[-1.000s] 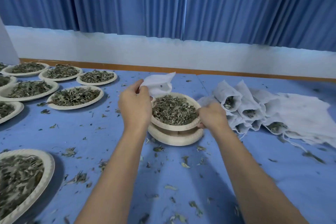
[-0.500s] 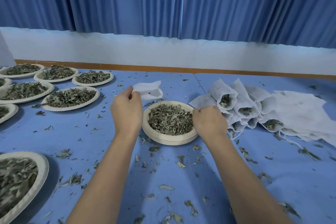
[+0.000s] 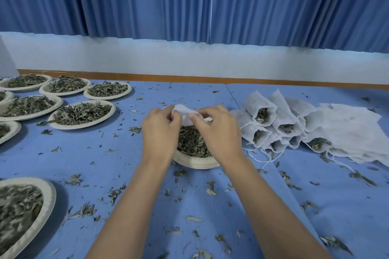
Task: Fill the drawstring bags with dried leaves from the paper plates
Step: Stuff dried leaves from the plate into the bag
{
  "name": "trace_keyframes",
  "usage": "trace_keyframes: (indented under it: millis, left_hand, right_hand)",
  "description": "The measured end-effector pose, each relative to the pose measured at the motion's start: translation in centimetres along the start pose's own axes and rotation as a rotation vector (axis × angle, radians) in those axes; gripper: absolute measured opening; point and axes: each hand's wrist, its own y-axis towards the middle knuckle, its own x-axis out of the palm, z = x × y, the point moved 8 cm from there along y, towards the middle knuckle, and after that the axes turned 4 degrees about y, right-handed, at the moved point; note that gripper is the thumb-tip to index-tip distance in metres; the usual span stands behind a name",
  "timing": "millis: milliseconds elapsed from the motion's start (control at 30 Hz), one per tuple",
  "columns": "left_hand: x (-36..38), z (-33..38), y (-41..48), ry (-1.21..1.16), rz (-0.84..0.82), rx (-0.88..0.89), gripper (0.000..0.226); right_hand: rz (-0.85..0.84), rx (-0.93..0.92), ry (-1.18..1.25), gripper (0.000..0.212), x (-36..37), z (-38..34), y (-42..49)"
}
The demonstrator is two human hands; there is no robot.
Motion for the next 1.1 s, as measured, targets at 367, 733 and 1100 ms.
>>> trace_keyframes:
  millis: [367, 733, 1100]
  left_hand:
    - [0.5, 0.9, -0.5, 0.184, -0.121, 0.105, 0.042]
    - [-0.8, 1.7, -0.8, 0.110, 0.054, 0.187, 0.022]
    - [-1.3, 1.4, -1.1, 0.182, 0.150, 0.216, 0.028]
  right_hand:
    - [0.167, 0.033, 0.335, 0.029, -1.6, 1.1, 0.4]
    - [0.170, -0.335, -0.242, 0.017, -0.9, -1.8, -1.0]
    - [-0.067, -0.077, 0.416, 0.021, 0.1, -0.6, -0.4]
